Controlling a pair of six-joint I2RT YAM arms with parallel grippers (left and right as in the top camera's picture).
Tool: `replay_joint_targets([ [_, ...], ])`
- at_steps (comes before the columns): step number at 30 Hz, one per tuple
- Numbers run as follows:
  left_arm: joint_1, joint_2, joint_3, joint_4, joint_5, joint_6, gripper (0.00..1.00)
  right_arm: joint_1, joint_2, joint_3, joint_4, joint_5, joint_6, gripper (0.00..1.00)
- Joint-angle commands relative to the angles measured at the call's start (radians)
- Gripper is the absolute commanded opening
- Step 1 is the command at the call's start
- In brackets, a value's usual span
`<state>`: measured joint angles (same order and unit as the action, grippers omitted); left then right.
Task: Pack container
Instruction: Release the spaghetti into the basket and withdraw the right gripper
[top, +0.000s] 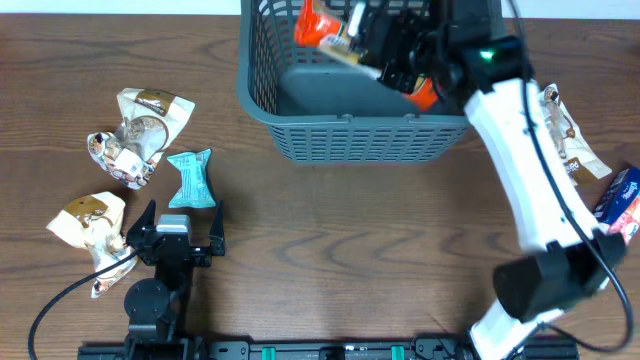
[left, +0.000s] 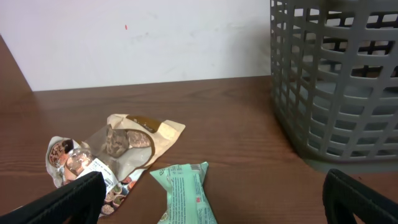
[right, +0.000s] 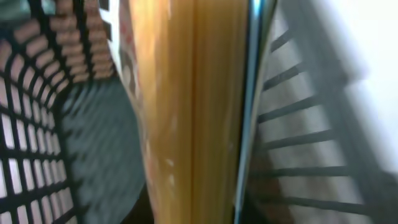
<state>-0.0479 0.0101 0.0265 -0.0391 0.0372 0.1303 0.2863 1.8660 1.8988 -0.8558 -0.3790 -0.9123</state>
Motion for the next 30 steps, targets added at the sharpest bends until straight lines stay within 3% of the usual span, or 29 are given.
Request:
replay_joint_targets([
  [1, -0.003, -0.006, -0.022, -0.027, -0.024, -0.012, 0.99, 0.009, 0.057, 0.032, -0.013, 0.002, -0.027, 0.01],
  [12, -0.003, -0.006, -0.022, -0.027, -0.024, -0.012, 0.99, 0.007, 0.228, 0.032, -0.121, 0.066, -0.023, 0.02],
  [13, -0.003, -0.006, -0.022, -0.027, -0.024, -0.012, 0.99, 0.007, 0.228, 0.032, -0.123, 0.066, -0.023, 0.09],
  [15, -0.003, -0.006, -0.022, -0.027, -0.024, -0.012, 0.99, 0.007, 0.225, 0.032, -0.117, 0.069, 0.013, 0.49],
  [16, -0.003, -0.006, -0.022, -0.027, -0.024, -0.012, 0.99, 0.007, 0.222, 0.032, -0.116, 0.069, 0.035, 0.99],
  [25, -0.003, -0.006, -0.022, -0.027, -0.024, -0.012, 0.99, -0.009, 0.133, 0.130, -0.135, 0.032, 0.291, 0.99],
  [30, -0.003, -0.006, -0.022, -0.027, -0.024, -0.012, 0.99, -0.120, 0.048, 0.266, -0.142, 0.136, 0.630, 0.99],
])
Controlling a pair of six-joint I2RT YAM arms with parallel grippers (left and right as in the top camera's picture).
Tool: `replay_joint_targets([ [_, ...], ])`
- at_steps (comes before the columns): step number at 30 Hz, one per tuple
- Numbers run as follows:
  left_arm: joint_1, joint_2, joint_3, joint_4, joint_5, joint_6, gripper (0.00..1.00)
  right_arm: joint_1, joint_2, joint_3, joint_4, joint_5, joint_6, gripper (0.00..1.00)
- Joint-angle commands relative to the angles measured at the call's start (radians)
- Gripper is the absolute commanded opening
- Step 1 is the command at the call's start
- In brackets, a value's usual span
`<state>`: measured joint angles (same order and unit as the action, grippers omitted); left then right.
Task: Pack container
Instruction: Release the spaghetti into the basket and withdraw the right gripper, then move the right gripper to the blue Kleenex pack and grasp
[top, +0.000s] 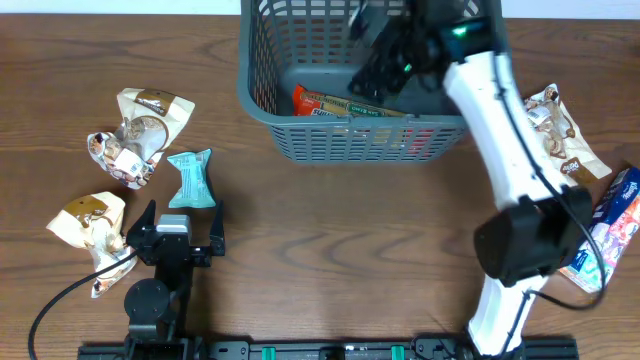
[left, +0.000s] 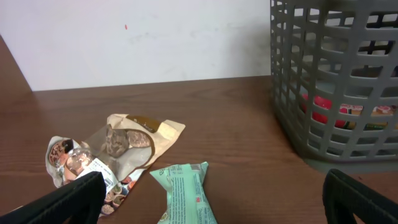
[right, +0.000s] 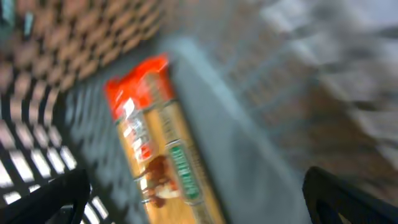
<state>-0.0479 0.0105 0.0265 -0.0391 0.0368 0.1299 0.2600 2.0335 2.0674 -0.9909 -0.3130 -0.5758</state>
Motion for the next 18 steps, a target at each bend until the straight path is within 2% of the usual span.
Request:
replay_joint_targets([
  [1, -0.003, -0.006, -0.022, -0.027, -0.023, -0.012, 0.99, -0.125, -0.139, 0.113, -0.019, 0.102, 0.361, 0.99],
  [9, -0.003, -0.006, -0.022, -0.027, -0.023, -0.012, 0.99, -0.507, -0.360, 0.136, -0.187, 0.342, 0.815, 0.99],
  [14, -0.003, -0.006, -0.022, -0.027, -0.023, -0.012, 0.99, -0.754, -0.440, 0.134, -0.394, 0.460, 1.036, 0.99],
  [18, -0.003, -0.006, -0.022, -0.027, -0.023, -0.012, 0.99, -0.889, -0.446, 0.100, -0.578, 0.548, 1.181, 0.99],
])
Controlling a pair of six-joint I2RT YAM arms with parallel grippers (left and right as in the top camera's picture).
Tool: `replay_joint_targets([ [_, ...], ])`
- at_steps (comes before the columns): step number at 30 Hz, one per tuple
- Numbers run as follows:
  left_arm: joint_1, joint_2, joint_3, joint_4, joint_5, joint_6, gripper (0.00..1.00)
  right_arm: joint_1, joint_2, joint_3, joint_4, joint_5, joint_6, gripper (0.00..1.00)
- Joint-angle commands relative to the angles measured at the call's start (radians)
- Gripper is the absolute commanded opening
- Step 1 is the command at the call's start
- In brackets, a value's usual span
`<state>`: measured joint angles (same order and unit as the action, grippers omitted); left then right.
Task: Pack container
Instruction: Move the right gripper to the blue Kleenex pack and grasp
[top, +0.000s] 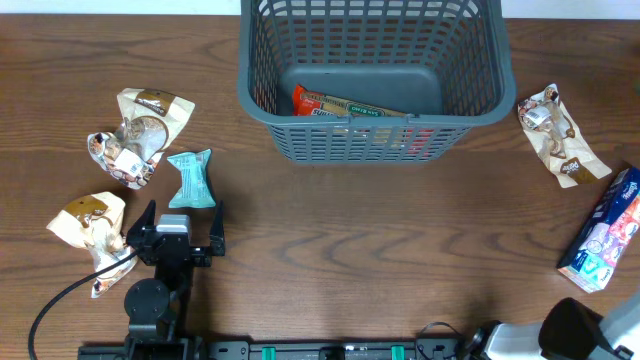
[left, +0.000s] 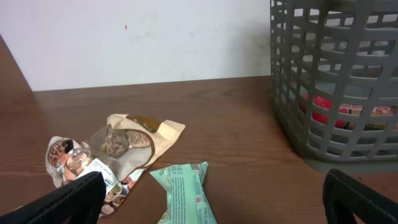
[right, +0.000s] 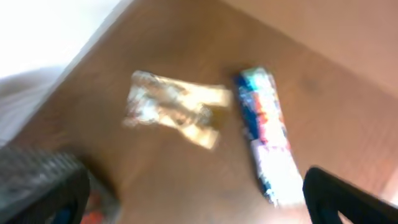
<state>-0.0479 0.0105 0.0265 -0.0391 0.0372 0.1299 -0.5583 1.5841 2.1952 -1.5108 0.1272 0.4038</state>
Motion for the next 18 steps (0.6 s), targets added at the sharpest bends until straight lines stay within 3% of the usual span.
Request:
replay_joint_targets([
  [1, -0.003, -0.006, -0.022, -0.027, -0.024, -0.012, 0.99, -0.099, 0.003, -0.052, -0.078, 0.113, 0.201, 0.99],
  [7, -0.003, -0.006, -0.022, -0.027, -0.024, -0.012, 0.99, -0.241, 0.003, -0.249, -0.035, 0.100, 0.152, 0.99],
  [12, -0.003, -0.006, -0.022, -0.027, -0.023, -0.012, 0.99, -0.313, 0.005, -0.477, 0.149, -0.070, -0.038, 0.99],
  [18, -0.003, -0.006, -0.022, -0.026, -0.024, -0.012, 0.99, -0.323, 0.018, -0.661, 0.331, -0.121, -0.205, 0.99],
])
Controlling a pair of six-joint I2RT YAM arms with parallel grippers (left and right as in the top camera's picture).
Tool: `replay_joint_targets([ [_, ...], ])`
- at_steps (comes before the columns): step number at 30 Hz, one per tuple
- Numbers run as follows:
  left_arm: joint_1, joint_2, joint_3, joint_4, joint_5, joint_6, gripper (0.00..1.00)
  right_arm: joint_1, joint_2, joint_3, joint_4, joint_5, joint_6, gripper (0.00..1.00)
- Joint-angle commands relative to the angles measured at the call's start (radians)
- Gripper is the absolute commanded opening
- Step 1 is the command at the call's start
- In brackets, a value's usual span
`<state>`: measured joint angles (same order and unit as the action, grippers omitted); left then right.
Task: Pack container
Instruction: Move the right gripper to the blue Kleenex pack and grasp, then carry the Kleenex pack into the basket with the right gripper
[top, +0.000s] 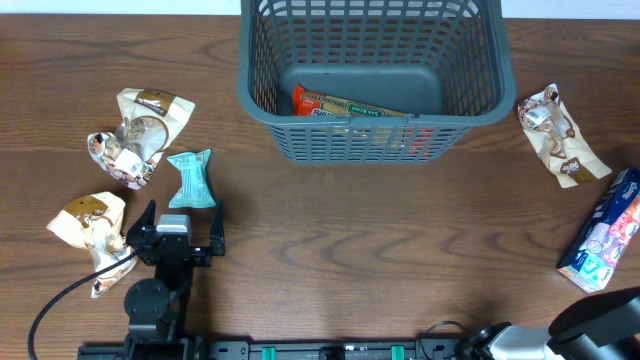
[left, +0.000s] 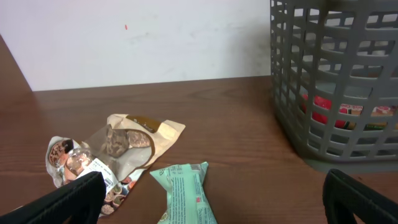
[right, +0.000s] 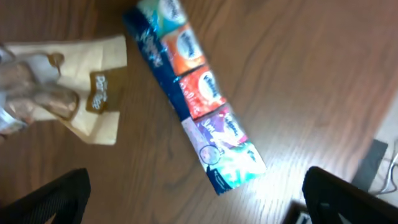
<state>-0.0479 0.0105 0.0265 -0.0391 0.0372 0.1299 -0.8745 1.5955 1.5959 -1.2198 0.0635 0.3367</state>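
The grey basket (top: 262, 62) stands at the back middle, with an orange-red pasta pack (top: 345, 104) lying on its floor. My right gripper (right: 196, 200) is open and hangs above a blue multicoloured tissue pack (right: 194, 98), beside a tan snack bag (right: 59, 99); in the overhead view only the right arm (top: 600, 322) shows, at the bottom right corner. My left gripper (top: 180, 222) rests open near the front left, empty, with a teal bar (left: 185, 194) lying between its fingers (left: 62, 200). The tissue pack (top: 605, 235) lies at the table's right edge.
Two snack bags (top: 140, 125) (top: 90, 225) lie at the left near the teal bar (top: 190, 178). Another snack bag (top: 558, 135) lies right of the basket. The basket wall (left: 336, 81) rises to the right of my left gripper. A white wall stands behind.
My right gripper now looks at the tissue pack and tan snack bag from closer, the pack filling the middle of its view. It stays open. The left arm and all packs have not moved.
My right gripper held the pasta pack over the basket. Then the pack lay on the basket floor with the gripper open above it. Then the arm was away at the front right, looking at the right-hand packs, and now it is nearer the tissue pack.
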Motion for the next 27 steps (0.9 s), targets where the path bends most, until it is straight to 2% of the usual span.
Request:
replay_joint_targets([
  [1, -0.003, -0.006, -0.022, -0.026, -0.023, -0.012, 0.99, -0.006, 0.013, -0.078, 0.057, -0.061, -0.158, 0.99],
  [6, -0.003, -0.006, -0.022, -0.026, -0.024, -0.012, 0.99, -0.006, 0.062, -0.147, 0.143, -0.061, -0.247, 0.99],
  [12, -0.003, -0.006, -0.022, -0.026, -0.023, -0.012, 0.98, -0.008, 0.145, -0.220, 0.234, -0.060, -0.249, 0.99],
  [27, -0.003, -0.006, -0.022, -0.026, -0.023, -0.012, 0.99, -0.008, 0.356, -0.225, 0.338, -0.052, -0.317, 0.99],
])
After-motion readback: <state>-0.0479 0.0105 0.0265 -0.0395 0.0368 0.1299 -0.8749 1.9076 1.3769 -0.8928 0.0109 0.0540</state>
